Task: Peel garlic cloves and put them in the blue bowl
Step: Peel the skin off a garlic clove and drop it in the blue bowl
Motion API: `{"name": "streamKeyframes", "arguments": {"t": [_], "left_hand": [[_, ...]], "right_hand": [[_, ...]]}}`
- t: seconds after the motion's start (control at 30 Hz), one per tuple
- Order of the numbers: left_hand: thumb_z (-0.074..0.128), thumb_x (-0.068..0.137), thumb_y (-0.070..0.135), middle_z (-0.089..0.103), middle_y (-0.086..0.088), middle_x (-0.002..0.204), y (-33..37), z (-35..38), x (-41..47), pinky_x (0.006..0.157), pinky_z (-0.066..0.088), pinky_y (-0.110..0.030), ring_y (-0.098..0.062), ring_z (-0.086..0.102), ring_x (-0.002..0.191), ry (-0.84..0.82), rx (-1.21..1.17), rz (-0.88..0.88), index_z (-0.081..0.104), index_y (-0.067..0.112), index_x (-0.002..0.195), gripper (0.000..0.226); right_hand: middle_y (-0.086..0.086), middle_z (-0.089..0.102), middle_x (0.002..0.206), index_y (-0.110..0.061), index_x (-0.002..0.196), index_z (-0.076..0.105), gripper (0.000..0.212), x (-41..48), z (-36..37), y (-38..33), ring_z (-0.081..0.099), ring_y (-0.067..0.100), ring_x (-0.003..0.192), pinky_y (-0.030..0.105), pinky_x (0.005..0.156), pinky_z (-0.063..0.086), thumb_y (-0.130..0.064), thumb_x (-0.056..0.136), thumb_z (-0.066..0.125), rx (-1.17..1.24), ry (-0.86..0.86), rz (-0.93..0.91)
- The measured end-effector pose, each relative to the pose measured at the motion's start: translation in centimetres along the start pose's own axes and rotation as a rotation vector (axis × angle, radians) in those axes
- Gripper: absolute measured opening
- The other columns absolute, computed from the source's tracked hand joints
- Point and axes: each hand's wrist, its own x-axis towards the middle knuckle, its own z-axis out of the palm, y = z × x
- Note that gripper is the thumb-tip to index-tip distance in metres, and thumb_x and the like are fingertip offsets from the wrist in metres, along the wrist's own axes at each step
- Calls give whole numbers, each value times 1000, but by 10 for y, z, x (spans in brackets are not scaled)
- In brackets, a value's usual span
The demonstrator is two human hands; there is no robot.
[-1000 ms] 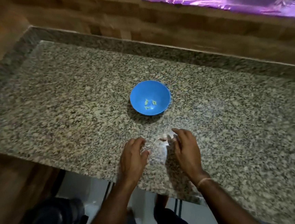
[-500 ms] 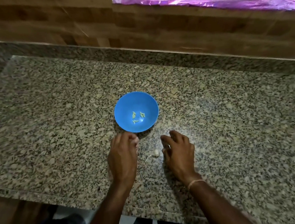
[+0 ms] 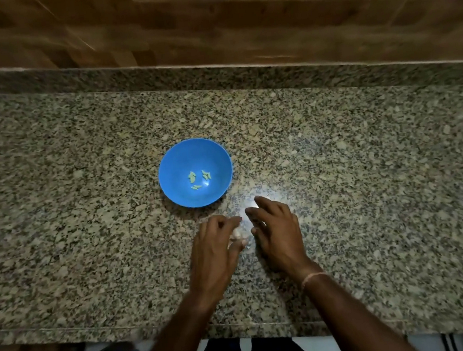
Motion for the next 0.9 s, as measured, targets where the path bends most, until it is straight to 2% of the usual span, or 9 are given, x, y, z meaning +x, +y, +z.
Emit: {"name": "streamKeyframes", "arguments": {"t": [0.13, 0.2, 0.27, 0.3, 0.37, 0.5, 0.6, 0.7, 0.9], "left_hand": [[66, 98, 14, 57, 8, 108, -8, 20, 3, 78, 54, -36, -13, 58, 99, -20, -146, -100, 72, 26, 115, 22], [68, 99, 16, 66, 10, 99, -4, 15, 7, 71, 55, -29, -9, 63, 88, -3, -505, -360, 76, 29, 109, 19], [66, 100, 14, 72, 3, 94, 5, 4, 12, 66, 53, -24, -12, 65, 81, -56, -1049, -632, 76, 25, 113, 20], [63, 99, 14, 75, 0, 100, 9, -1, 14, 68, 55, -22, -11, 68, 83, -81, -1287, -721, 74, 20, 117, 22], [60, 96, 16, 77, -3, 111, 17, -6, 16, 71, 58, -19, -7, 72, 87, -84, -1523, -799, 70, 15, 122, 28], [52, 103, 13, 73, -9, 125, 29, -7, 14, 74, 61, -23, -11, 73, 94, -67, -1628, -791, 68, 15, 129, 30], [57, 97, 16, 69, -12, 133, 39, -2, 13, 93, 59, -30, -21, 68, 118, -78, -1559, -729, 68, 14, 130, 34], [61, 93, 17, 68, -11, 135, 47, -1, 11, 109, 50, -35, -27, 60, 132, -79, -1508, -679, 65, 13, 133, 40], [61, 95, 16, 71, -14, 130, 56, 2, 4, 109, 44, -39, -26, 61, 128, -43, -1414, -615, 69, 16, 129, 35]], "right_hand": [[-4, 53, 153, -28, 131, 69, 40, -8, 1, 9, 45, 21, 141, 50, 107, 45, -17, 93, 70, 98, -1, -25], [-4, 59, 147, -27, 129, 70, 38, -10, 0, 9, 49, 18, 138, 49, 109, 46, -18, 92, 69, 174, 20, -3], [-8, 67, 135, -27, 127, 72, 35, -14, -2, 3, 59, 15, 129, 48, 106, 51, -18, 93, 70, 402, 52, 50], [-9, 70, 128, -26, 125, 72, 33, -16, -5, -2, 64, 14, 123, 47, 103, 55, -17, 93, 71, 531, 54, 78], [-8, 75, 117, -21, 122, 75, 30, -16, -12, -13, 71, 13, 112, 45, 97, 59, -11, 94, 74, 707, 20, 129], [-1, 78, 109, -14, 116, 76, 23, -19, -30, -29, 74, 20, 105, 43, 91, 61, -6, 95, 74, 887, 3, 88], [1, 77, 108, -14, 114, 77, 21, -20, -38, -32, 74, 22, 103, 49, 89, 61, -11, 93, 77, 921, 20, 84], [-2, 76, 103, -14, 112, 77, 21, -23, -44, -33, 73, 20, 98, 42, 84, 62, -12, 91, 79, 868, 61, 57], [-4, 75, 101, -13, 108, 77, 18, -26, -51, -29, 73, 18, 93, 37, 78, 62, -13, 91, 80, 788, 94, -3]]}}
